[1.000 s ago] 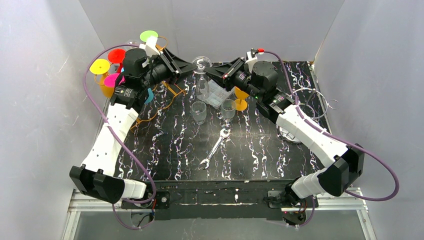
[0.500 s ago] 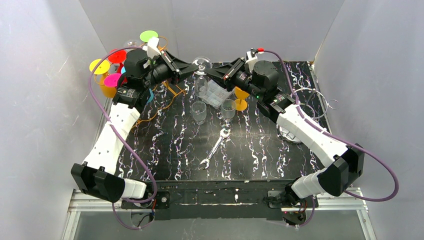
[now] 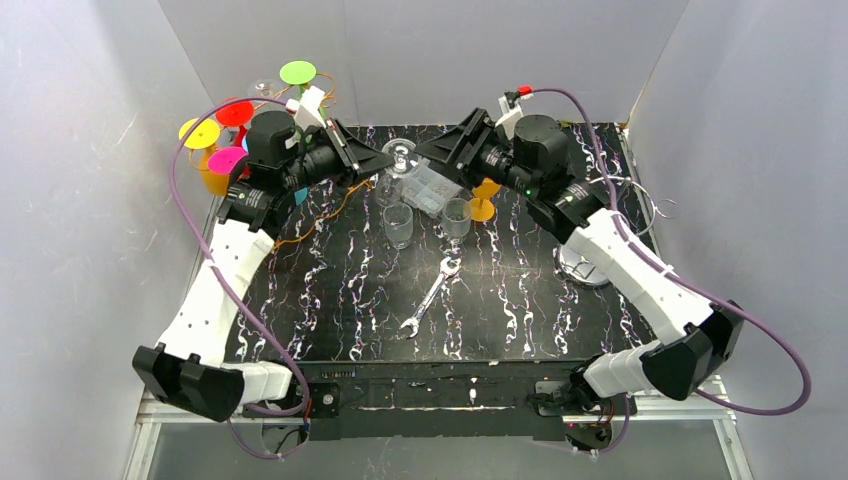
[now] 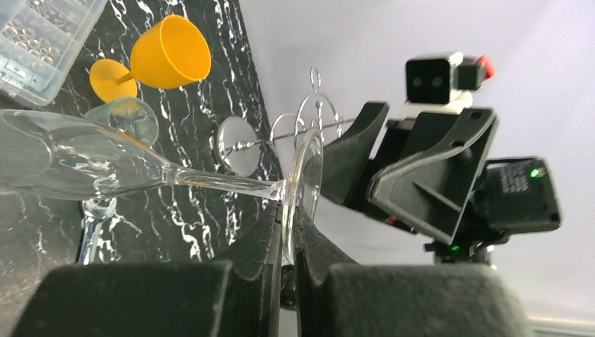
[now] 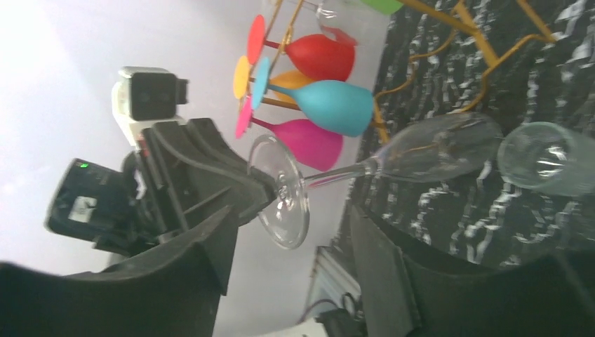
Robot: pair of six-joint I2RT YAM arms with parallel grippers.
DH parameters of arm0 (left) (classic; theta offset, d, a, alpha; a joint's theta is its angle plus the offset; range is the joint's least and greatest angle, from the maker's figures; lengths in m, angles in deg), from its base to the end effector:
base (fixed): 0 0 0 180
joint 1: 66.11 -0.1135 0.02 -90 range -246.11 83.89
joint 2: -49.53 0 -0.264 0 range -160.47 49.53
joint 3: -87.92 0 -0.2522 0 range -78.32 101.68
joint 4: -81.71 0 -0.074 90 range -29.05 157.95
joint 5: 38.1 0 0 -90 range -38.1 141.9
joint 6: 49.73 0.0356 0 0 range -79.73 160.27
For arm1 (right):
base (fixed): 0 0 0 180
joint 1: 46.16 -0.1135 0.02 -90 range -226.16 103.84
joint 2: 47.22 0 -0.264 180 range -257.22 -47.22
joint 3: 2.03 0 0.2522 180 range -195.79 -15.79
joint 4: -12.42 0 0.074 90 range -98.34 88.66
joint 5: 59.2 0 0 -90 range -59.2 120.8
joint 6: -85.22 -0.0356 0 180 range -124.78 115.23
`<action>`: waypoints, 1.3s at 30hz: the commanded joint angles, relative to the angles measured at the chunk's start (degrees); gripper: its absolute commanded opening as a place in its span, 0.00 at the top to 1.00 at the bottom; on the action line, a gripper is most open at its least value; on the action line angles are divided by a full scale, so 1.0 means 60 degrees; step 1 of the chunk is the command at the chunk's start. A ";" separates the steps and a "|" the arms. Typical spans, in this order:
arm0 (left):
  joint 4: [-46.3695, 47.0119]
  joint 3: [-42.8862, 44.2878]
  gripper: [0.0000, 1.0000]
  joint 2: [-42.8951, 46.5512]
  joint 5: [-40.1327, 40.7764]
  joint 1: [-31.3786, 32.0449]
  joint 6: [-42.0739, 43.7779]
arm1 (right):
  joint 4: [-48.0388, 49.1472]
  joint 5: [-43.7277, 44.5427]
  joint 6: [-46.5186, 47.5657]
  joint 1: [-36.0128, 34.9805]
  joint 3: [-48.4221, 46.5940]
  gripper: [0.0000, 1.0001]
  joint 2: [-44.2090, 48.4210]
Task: Take the wine glass off the wine glass rack
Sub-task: Place the wine glass at the center of the board.
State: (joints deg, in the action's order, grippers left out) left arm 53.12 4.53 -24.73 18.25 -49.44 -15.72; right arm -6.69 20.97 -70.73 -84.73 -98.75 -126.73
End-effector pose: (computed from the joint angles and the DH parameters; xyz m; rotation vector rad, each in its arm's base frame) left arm 0.2670 -0.1006 0.4522 -0.1471 1.8735 -1.4053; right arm 0.2479 0.2054 0.4441 0.2856 1.8166 1.4984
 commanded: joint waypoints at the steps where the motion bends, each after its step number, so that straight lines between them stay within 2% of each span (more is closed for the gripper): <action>1: -0.1120 0.0294 1.00 0.0919 0.0517 0.0607 0.1971 | -0.2017 0.0754 0.1876 0.0079 -0.0985 0.28 0.0890; 3: -0.1790 0.0321 1.00 0.1198 0.1504 0.1257 0.2920 | -0.3078 0.1302 0.2570 0.0099 -0.1449 0.22 0.1033; 6: -0.2458 0.0004 1.00 0.1647 0.3808 0.2660 0.4179 | -0.4349 0.1807 0.3521 0.0203 -0.2147 0.16 0.0970; 10: -0.2612 -0.0774 1.00 0.2383 0.6798 0.4467 0.5467 | -0.5902 0.1267 0.4688 0.0701 -0.3043 0.10 0.0258; 11: -0.2611 -0.0948 1.00 0.2466 0.7511 0.5200 0.5832 | -0.6311 0.0950 0.4938 0.0925 -0.3264 0.09 0.0107; 12: -0.2588 -0.1088 1.00 0.2478 0.9097 0.6355 0.6574 | -0.6729 0.0675 0.5323 0.1170 -0.3445 0.07 -0.0105; 13: -0.2367 -0.1284 1.00 0.2216 1.1490 0.8187 0.7825 | -0.7109 0.0226 0.5789 0.1624 -0.3565 0.07 -0.0284; 14: -0.1508 -0.1636 1.00 0.1442 1.4128 0.9804 0.9703 | -0.7352 0.0148 0.6086 0.1903 -0.3568 0.06 -0.0296; 15: -0.0840 -0.1845 1.00 0.0847 1.5278 1.0371 1.0740 | -0.7486 0.0230 0.6219 0.1976 -0.3588 0.06 -0.0296; 17: 0.0220 -0.2150 1.00 -0.0163 1.6400 1.1019 1.2312 | -0.7726 0.0520 0.6415 0.2065 -0.3645 0.06 -0.0262; 18: 0.1554 -0.2500 1.00 -0.0722 1.6907 1.1254 1.3348 | -0.7911 0.0696 0.6503 0.2123 -0.3687 0.06 -0.0245; 19: 0.2934 -0.2814 1.00 -0.1367 1.7137 1.1435 1.4634 | -0.8114 0.0989 0.6598 0.2181 -0.3793 0.05 -0.0219; 20: 0.3006 -0.2837 1.00 -0.2083 1.7106 1.1497 1.4807 | -0.8311 0.1354 0.6694 0.2296 -0.3789 0.04 -0.0125; 21: 0.3382 -0.3011 1.00 -0.3464 1.6898 1.1647 1.5149 | -0.8257 0.1258 0.6870 0.2466 -0.3605 0.02 -0.0014; 22: 0.3730 -0.3108 1.00 -0.3750 1.6903 1.1709 1.5390 | -0.8290 0.1173 0.6954 0.2486 -0.3605 0.03 -0.0052; 23: 0.5221 -0.3430 1.00 -0.4207 1.6982 1.1798 1.6418 | -0.8406 0.1053 0.7106 0.2501 -0.3722 0.03 -0.0150; 24: 0.5564 -0.3444 1.00 -0.4502 1.7013 1.1810 1.6776 | -0.8464 0.1019 0.7172 0.2502 -0.3766 0.03 -0.0178; 35: 0.6092 -0.3108 1.00 -0.6348 1.6565 1.2043 1.6999 | -0.9069 0.0762 0.8216 0.2495 -0.3846 0.02 -0.0384; 39: 0.6905 -0.3215 1.00 -0.6887 1.6521 1.2076 1.7511 | -0.9301 0.1049 0.8194 0.2487 -0.3875 0.03 -0.0717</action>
State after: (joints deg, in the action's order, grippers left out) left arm 87.54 -15.80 -64.22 115.91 22.38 86.11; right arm -60.52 26.26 -23.78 -69.80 -119.60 -129.48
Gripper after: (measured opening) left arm 0.040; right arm 0.978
